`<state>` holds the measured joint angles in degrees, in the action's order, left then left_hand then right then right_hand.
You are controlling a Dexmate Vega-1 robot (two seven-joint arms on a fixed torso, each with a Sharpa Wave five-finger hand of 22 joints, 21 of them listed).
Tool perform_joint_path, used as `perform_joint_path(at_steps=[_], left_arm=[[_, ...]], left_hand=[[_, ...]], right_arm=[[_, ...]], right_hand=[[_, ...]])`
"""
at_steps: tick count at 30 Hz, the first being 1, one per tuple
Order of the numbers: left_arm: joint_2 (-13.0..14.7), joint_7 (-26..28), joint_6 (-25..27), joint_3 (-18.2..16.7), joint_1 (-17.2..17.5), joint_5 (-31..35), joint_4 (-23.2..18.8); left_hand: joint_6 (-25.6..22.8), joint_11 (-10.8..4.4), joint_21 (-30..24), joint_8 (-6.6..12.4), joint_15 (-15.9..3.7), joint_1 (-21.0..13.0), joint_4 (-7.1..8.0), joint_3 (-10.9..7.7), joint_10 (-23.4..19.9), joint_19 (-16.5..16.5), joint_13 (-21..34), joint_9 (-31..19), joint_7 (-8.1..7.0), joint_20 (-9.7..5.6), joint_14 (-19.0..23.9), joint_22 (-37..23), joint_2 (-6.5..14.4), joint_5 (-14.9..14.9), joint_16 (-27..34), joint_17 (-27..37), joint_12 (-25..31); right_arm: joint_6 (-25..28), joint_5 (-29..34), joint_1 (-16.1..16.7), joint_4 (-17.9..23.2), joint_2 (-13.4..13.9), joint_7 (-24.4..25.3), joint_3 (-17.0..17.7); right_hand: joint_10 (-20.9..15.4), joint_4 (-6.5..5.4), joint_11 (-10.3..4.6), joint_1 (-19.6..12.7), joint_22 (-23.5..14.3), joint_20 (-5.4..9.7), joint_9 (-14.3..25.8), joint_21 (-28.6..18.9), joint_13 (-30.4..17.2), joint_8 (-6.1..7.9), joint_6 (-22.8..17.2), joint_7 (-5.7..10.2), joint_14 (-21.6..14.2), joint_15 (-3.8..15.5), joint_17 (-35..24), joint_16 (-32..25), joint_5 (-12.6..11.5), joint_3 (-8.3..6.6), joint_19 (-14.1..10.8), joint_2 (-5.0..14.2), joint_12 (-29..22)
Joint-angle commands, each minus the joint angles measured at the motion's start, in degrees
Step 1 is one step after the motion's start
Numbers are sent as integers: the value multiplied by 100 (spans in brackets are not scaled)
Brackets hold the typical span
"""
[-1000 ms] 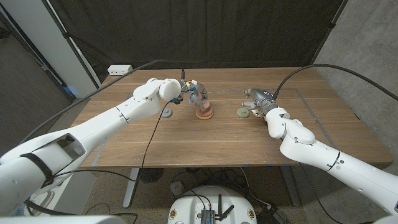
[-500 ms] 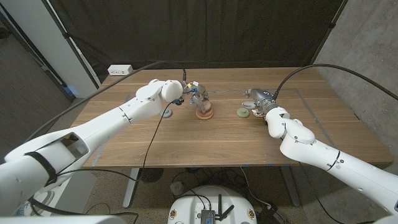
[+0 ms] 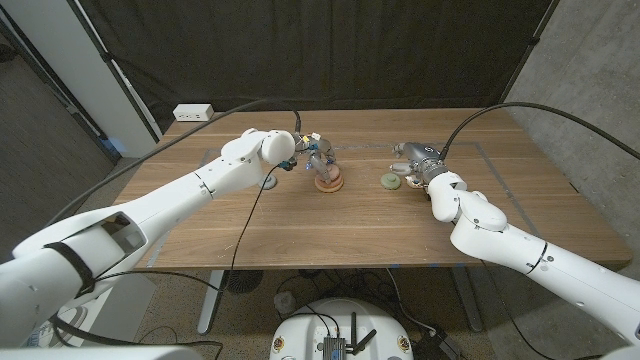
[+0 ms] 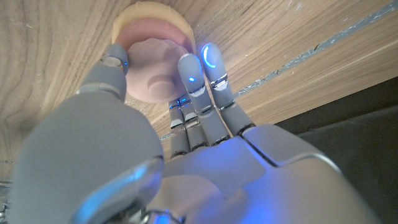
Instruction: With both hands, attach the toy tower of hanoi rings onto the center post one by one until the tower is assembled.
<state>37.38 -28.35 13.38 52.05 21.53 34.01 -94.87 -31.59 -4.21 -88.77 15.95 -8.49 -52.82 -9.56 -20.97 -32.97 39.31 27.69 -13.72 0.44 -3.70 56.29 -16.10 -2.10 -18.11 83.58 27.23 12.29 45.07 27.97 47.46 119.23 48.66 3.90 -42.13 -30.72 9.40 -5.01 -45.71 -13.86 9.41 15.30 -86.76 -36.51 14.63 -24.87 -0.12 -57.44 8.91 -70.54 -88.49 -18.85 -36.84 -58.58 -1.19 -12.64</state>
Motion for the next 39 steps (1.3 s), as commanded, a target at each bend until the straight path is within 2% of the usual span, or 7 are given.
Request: perform_joint_path(at_steps=[1, 25, 35, 39], left_arm=[[-42, -43, 1, 74, -26, -30, 100], [-80, -149, 86, 193, -53, 25, 110], [-18, -251, 183, 205, -58, 120, -13], [-7, -278, 226, 221, -64, 190, -48]], left_hand=[[-36, -314, -36, 19, -409, -8, 21, -26, -381, 23, 26, -10, -18, -820, 1, -16, 81, -48, 35, 16, 26], [-65, -325, -24, -9, -410, 0, 22, -23, -441, 7, 69, -18, 0, -819, -12, -12, 91, -55, 29, 22, 7], [238, -267, 22, -171, -408, 99, 43, 33, -75, -81, 89, -9, 15, -809, -112, 27, 6, -49, -18, 12, -122], [383, -273, 38, -239, -408, 178, 63, 70, 93, -138, 107, -6, -52, -806, -159, 38, -31, -41, -39, 11, -152]], right_arm=[[9, -8, 10, 45, 38, -2, -1], [-30, -24, 56, 89, 88, 10, 28], [-16, 0, 36, 102, 82, -22, 18], [-19, -6, 45, 100, 71, 0, 32]], right_hand=[[-45, -3, -9, 20, 6, 321, 20, -35, -21, -11, -54, 26, -46, 348, -21, -27, -30, -20, -20, 19, 22], [-61, -5, -12, 36, 5, 321, 21, -45, -33, -19, -67, 26, -50, 348, -22, -26, -32, -24, -23, 30, 23], [-61, -4, -12, 42, 13, 321, 22, -41, -34, -23, -67, 27, -50, 348, -23, -26, -33, -26, -18, 32, 27], [-64, -5, -2, 45, 11, 320, 23, -44, -33, -24, -67, 26, -50, 348, -23, -25, -33, -26, -21, 32, 28]])
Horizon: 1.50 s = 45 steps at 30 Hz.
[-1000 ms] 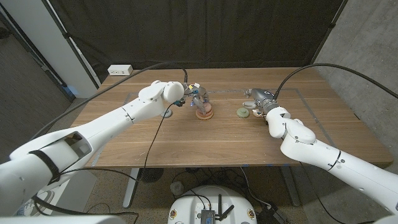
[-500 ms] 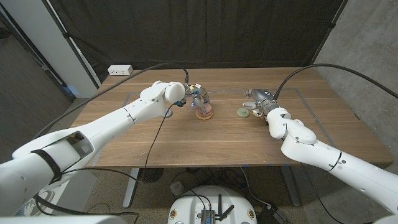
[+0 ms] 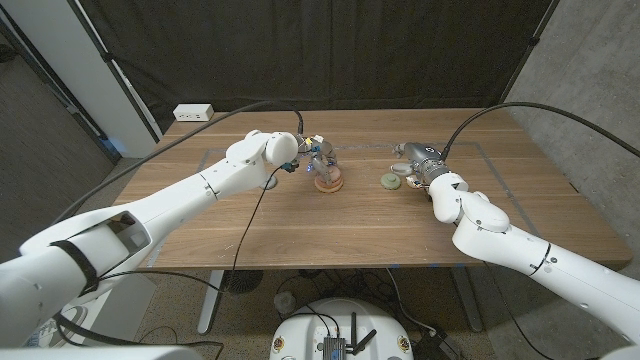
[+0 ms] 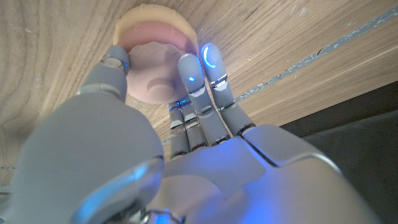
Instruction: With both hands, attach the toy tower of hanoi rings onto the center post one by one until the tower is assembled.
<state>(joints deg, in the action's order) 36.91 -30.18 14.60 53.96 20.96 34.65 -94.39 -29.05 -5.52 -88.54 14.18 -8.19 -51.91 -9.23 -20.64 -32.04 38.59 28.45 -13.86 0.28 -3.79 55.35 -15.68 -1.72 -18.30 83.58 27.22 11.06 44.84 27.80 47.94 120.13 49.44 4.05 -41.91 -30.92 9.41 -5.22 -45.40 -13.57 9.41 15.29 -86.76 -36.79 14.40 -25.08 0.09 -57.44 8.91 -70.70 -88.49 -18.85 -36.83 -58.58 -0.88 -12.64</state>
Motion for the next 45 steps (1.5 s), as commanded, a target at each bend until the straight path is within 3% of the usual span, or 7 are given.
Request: perform_joint_path(at_steps=[1, 20, 27, 45], left_arm=[[41, -110, 114, 35, -11, 141, -104], [177, -267, 380, -53, 90, 282, -434], [267, -309, 494, -118, 177, 309, -598], [644, 209, 703, -596, 677, 40, -992]], left_hand=[[165, -132, 20, -77, -438, 106, 33, 46, 68, -79, 37, 8, -47, -797, -81, 2, -79, -20, -46, 12, -42], [1066, 217, 125, -320, -430, 501, 94, 207, 1071, -368, 117, 26, 184, -791, -432, 135, -204, 72, -196, 18, -74], [1136, 234, 134, -313, -428, 555, 99, 222, 1154, -401, 124, 35, 202, -788, -481, 152, -208, 90, -213, 31, -53], [1004, 194, 109, -219, -430, 600, 86, 219, 1033, -344, 111, 52, 171, -796, -495, 182, -166, 111, -219, 44, 34]], right_arm=[[-9, 0, 1, 11, -5, -13, 18], [-10, 12, 4, 74, -1, 21, 43], [-12, 30, 6, 90, 8, -1, 36], [72, 140, -56, 133, -6, -107, -30]], right_hand=[[-45, -5, 19, 15, -24, 320, 23, -51, -4, -2, -46, 6, -50, 348, -6, -25, -33, -26, -26, 1, 30], [-70, -6, 21, 33, -17, 321, 27, -51, -13, -7, -51, -1, -49, 348, -7, -23, -34, -28, -24, 2, 24], [-77, -4, 21, 37, -20, 321, 27, -57, -15, -10, -55, -2, -47, 348, -7, -23, -35, -32, -31, 4, 26], [-55, 2, 19, 44, -10, 320, 29, -51, -16, -23, -42, 1, -45, 348, -8, -25, -37, -35, -22, -3, 42]])
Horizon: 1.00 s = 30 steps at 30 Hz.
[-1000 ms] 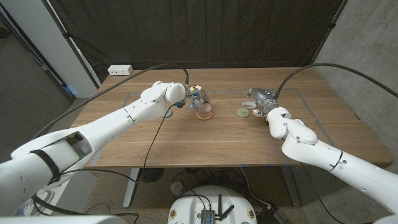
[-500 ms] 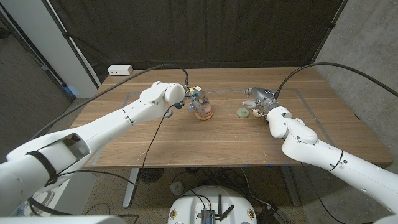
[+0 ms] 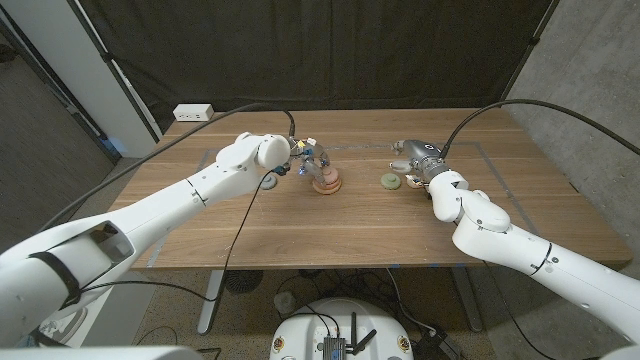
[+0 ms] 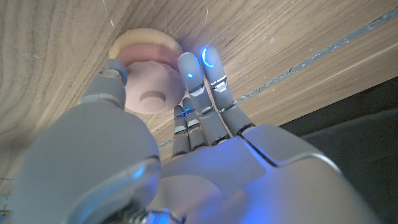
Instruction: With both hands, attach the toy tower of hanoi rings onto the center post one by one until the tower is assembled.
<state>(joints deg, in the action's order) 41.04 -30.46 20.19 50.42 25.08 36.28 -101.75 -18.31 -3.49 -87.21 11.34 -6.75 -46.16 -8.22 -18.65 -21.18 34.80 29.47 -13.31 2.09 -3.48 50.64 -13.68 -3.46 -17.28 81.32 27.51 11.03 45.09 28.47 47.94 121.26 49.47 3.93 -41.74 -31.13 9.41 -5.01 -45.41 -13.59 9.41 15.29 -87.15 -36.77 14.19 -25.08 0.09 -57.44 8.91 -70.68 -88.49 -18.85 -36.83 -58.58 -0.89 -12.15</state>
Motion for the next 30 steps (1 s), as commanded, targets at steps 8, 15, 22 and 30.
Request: perform_joint_path(at_steps=[8, 15, 22, 30], left_arm=[[458, 506, 339, -475, 570, -168, -554], [675, 861, 594, -714, 926, -189, -876], [850, 1202, 759, -965, 1268, -335, -1098], [931, 1754, 904, -1223, 1639, -501, -1254]], left_hand=[[-121, -42, -22, 90, -574, 27, -24, 15, -121, 42, 1, 2, -22, -830, -12, -1, 21, 15, 17, 25, 62], [-136, -36, -39, 100, -575, 26, -37, 6, -142, 66, -12, 9, -28, -831, 4, -1, 40, 20, 25, 29, 65], [-215, -85, -70, 131, -575, 14, -52, -6, -246, 87, -22, 16, -38, -834, 25, -23, 59, 22, 34, 35, 97], [-284, -89, -88, 155, -576, 1, -64, -22, -312, 141, -29, 24, -59, -833, 70, -15, 83, 22, 59, 50, 110]], right_arm=[[-12, 109, -85, 15, -8, -107, -50], [-63, 145, -124, -13, -25, -152, -63], [-178, 134, -192, -136, -77, -177, -61], [-274, 68, -149, -227, -87, -85, 37]], right_hand=[[-33, 4, -5, 47, -6, 321, 30, -10, -17, -3, -43, 4, -43, 348, -10, -26, -37, -37, -20, -4, -3], [-21, 8, -11, 48, -12, 320, 36, -17, -17, -7, -36, 7, -42, 348, -10, -27, -38, -39, -23, -10, 4], [-6, 8, 3, 50, -2, 321, 41, -7, -12, -5, -39, 17, -42, 348, -10, -28, -38, -40, -12, -11, 14], [5, 9, -2, 52, -7, 320, 48, -14, -6, 1, -52, 22, -43, 348, -10, -29, -38, -41, -18, -15, 22]])
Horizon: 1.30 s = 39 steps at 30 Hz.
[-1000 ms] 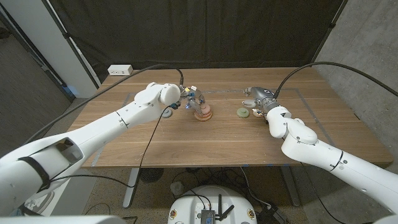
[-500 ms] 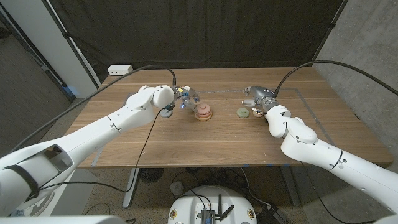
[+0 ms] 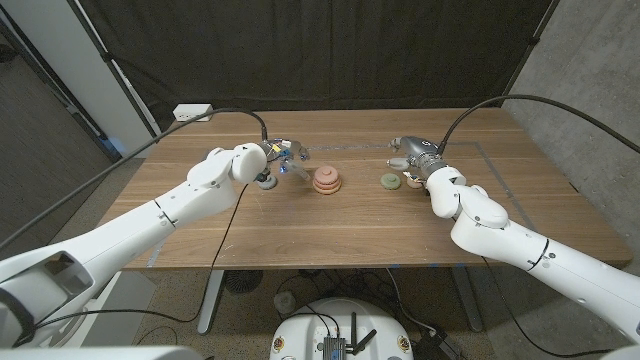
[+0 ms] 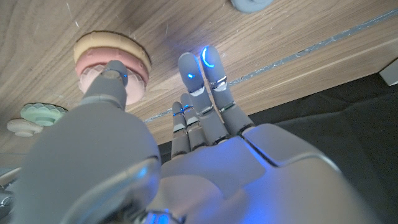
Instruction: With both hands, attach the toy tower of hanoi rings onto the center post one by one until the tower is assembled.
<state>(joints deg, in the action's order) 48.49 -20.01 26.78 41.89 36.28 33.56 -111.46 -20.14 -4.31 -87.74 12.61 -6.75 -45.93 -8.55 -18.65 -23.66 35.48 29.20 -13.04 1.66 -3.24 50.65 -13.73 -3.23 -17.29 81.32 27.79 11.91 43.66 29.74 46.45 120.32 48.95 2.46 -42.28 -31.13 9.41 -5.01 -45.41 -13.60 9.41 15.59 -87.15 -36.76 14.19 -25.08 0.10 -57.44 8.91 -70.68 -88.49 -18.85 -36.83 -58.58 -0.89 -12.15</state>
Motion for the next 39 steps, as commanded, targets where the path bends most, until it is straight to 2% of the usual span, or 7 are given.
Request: perform_joint_path(at_steps=[1, 14, 22, 27, 35, 39], left_arm=[[185, 825, 240, -407, 578, -257, -286], [245, 1789, 350, -858, 1222, -797, -443], [175, 2656, 510, -1100, 1712, -952, -588], [237, 2902, 713, -1128, 1872, -908, -723], [299, 3342, 615, -1308, 2158, -1115, -746], [255, 3691, 586, -1294, 2239, -1015, -647]], left_hand=[[-101, -7, -36, 27, -576, -22, -32, -22, -72, 74, -3, -3, -20, -858, 74, -10, 61, 22, 63, 26, 24], [-192, -79, -63, 55, -575, -42, -47, -44, -171, 112, -9, 8, -71, -860, 128, -31, 88, 23, 81, 31, 44], [-235, -103, -66, 64, -576, -37, -45, -54, -235, 117, -24, 13, -77, -858, 143, -35, 106, 25, 77, 24, 48], [-233, -107, -56, 57, -576, -32, -46, -60, -241, 118, -34, 16, -77, -855, 142, -22, 110, 27, 69, 19, 36], [-302, -127, -59, 75, -576, -10, -42, -64, -287, 131, -43, 20, -91, -856, 156, -25, 116, 31, 71, 27, 37], [-332, -143, -64, 82, -575, 7, -35, -67, -342, 134, -48, 22, -85, -854, 163, -34, 125, 35, 67, 25, 50]], right_arm=[[-135, -63, 12, -137, -38, 81, 103], [-172, -153, 71, -225, -51, 160, 166], [-241, -199, 109, -234, -38, 226, 202], [-314, -195, 104, -280, -47, 266, 191], [-296, -191, 166, -254, -33, 312, 208], [-266, -188, 203, -222, -18, 333, 222]], right_hand=[[15, 9, 0, 52, -6, 320, 19, -14, -6, 3, -58, 23, -44, 348, -10, -30, -38, -41, -18, -15, 27], [13, 12, 13, 53, -13, 319, 20, -25, 0, 11, -96, 32, -56, 348, -12, -38, -39, -41, -27, -23, 27], [9, 13, -4, 51, -11, 319, 19, -24, -7, 10, -105, 29, -63, 348, -12, -42, -39, -43, -26, -24, 21], [11, 13, -3, 51, -15, 319, 18, -29, -7, 7, -104, 27, -66, 348, -12, -43, -40, -43, -31, -24, 22], [17, 14, -4, 51, -13, 319, 23, -28, -2, 6, -105, 32, -67, 347, -12, -43, -40, -45, -28, -28, 27], [41, 14, 0, 52, -10, 319, 25, -24, 1, 3, -98, 43, -67, 347, -12, -43, -41, -46, -23, -29, 38]])
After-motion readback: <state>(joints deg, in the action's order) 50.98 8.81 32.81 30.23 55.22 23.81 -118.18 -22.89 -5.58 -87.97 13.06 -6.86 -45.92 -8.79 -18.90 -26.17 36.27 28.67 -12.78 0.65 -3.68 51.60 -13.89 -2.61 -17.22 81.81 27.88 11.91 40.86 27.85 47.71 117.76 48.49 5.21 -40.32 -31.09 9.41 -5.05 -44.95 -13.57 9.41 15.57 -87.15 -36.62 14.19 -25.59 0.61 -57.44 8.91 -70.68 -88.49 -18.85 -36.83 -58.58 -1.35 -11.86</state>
